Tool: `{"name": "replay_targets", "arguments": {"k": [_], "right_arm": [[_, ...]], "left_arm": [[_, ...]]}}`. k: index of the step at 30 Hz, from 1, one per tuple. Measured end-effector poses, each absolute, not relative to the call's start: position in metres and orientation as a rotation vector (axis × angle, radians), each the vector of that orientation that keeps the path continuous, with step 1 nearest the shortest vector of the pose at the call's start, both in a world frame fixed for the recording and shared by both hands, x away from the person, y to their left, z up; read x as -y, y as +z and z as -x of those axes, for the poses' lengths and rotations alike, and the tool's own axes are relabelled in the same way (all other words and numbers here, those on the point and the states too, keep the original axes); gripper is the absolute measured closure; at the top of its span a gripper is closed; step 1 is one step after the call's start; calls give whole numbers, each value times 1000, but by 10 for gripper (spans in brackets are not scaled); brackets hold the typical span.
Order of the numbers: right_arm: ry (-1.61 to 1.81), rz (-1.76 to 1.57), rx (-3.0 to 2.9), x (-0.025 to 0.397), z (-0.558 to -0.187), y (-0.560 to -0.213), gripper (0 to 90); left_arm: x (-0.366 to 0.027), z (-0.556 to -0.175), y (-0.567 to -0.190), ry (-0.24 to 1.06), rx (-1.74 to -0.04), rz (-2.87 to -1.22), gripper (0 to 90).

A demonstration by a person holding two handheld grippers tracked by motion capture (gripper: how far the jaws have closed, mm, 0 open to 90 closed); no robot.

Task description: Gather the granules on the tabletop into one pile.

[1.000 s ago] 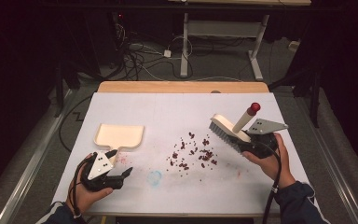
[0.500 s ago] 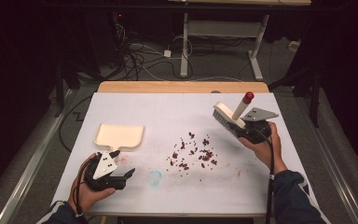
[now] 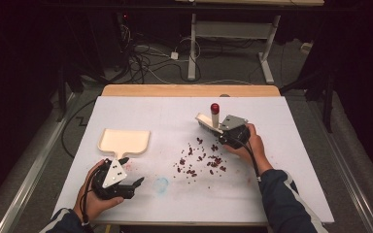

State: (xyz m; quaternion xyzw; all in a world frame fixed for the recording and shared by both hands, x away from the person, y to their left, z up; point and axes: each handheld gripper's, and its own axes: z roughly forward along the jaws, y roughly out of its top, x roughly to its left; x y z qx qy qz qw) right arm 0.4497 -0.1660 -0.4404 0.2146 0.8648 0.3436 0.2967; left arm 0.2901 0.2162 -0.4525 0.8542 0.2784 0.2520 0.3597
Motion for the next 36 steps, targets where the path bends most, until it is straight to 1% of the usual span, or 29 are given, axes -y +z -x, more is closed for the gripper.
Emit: {"name": "replay_targets", "arguments": {"k": [6,10,12,17,24,29,36], "right_arm": [[918,-511,-2337,150,-440,-447,675],[953,-462,-2342,148,-433,-453,674],[947,-344,-2354,147,-421,-457,672],[1006,-255,-2400,152,-405,-459,669],[1107,-186,-2454,160,-387,-453,671],[1111,-151,-2468,162,-375,-450,672],[1125,-180,-2423,167,-370,-441,674]], "left_arm": [[-218,-291,-453,637,-728,-2201,200],[-218,-290,-452,625,-706,-2202,212],[-216,-290,-453,626,-703,-2212,208],[-216,-289,-453,624,-707,-2212,207],[-216,-288,-453,623,-704,-2218,206],[-216,-287,-452,621,-704,-2217,206],[-216,-286,-452,620,-700,-2217,206]]}}
